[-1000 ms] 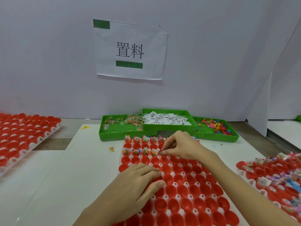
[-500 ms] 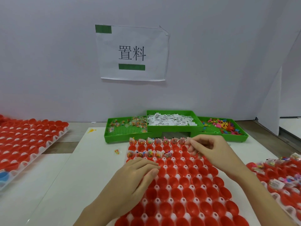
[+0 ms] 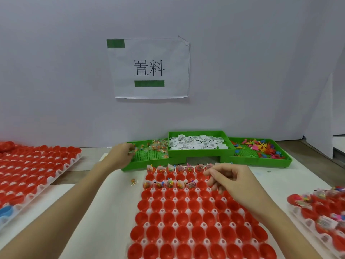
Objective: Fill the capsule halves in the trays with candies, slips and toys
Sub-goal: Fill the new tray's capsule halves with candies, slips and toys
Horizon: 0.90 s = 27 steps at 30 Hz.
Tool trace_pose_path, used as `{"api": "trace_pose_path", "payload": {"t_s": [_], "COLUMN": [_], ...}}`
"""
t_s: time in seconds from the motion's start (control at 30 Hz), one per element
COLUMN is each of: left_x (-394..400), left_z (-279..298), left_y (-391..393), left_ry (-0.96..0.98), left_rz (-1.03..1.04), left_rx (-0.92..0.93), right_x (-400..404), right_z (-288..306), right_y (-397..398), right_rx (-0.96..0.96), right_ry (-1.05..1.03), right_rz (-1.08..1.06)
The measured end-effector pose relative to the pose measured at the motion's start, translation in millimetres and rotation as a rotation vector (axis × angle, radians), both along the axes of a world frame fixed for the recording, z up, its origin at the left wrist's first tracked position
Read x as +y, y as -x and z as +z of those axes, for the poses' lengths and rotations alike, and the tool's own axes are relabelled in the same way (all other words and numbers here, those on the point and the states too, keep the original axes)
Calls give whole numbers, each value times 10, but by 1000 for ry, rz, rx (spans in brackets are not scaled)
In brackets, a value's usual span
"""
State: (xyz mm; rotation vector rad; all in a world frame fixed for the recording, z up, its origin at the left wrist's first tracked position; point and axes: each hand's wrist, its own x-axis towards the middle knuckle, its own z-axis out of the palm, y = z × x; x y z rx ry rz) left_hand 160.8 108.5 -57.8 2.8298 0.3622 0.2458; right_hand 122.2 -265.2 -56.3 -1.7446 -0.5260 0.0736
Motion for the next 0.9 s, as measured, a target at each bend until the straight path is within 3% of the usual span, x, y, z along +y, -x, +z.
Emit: {"api": "trace_pose_path", "payload": {"t_s": [0.27,0.57,0.83,0.9], "left_x": [-309,-324,-161,-165], "left_z": [-111,-135,-124,-123], "left_y": [-547,-482,24,246], "left_ry": [-101,-57,-7,-71], "left_rz": [-253,-115,-136,-141], "left_rx": [45,-174,-262,-343], "right_x": [-68,-47,-80,-95], "right_z": [-25,-79,-29,1], "right_y": [-69,-89,-54,-43], "right_rx": [-9,3,6,17], "right_ry": [8,37,47,27], "right_rz": [-36,-26,-51,-60]}}
